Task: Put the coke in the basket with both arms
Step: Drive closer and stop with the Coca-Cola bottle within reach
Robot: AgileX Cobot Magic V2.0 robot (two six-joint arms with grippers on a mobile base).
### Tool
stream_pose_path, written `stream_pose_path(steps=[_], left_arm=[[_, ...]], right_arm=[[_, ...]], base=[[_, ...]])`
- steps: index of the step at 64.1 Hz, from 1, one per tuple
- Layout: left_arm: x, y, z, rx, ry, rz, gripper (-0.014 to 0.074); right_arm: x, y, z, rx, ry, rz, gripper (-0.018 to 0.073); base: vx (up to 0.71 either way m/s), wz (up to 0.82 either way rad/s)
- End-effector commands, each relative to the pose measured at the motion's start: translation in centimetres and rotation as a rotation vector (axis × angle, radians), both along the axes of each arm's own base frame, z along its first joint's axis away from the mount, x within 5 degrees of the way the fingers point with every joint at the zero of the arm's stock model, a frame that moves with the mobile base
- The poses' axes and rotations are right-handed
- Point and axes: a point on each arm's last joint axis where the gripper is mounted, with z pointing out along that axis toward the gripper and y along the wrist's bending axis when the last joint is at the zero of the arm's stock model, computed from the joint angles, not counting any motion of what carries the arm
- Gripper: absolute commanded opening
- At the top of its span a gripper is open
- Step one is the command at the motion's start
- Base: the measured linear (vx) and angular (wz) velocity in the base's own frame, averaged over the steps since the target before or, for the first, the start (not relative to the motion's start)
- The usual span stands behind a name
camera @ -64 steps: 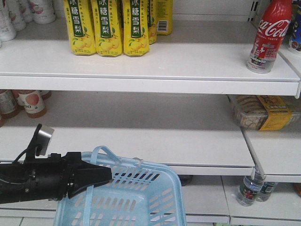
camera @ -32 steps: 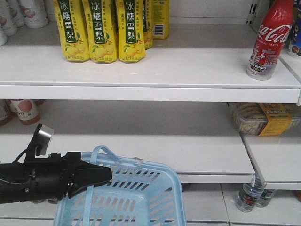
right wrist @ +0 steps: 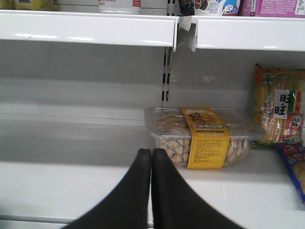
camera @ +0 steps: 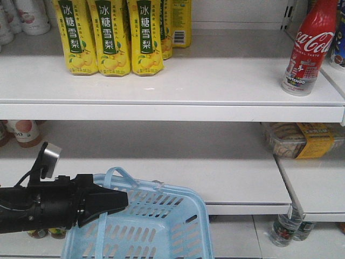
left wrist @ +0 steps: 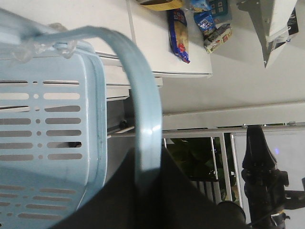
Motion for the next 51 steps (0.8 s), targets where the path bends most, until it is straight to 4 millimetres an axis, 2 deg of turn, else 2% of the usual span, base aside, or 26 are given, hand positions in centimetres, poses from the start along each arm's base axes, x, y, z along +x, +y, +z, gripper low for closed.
stream_pose_path(steps=[1,51], left_arm=[[0.06,-0.31,2.05,-0.119,-0.044,0.008,-0.0006],[0.06,-0.31,2.05,-0.119,-0.044,0.008,-0.0006]], right_arm=[[-0.08,-0.01,0.35,-0.007,-0.075,-0.001,-0.0009],[-0.08,-0.01,0.35,-0.007,-0.075,-0.001,-0.0009]], base=[[0.03,-0.01],[0.02,0.0]])
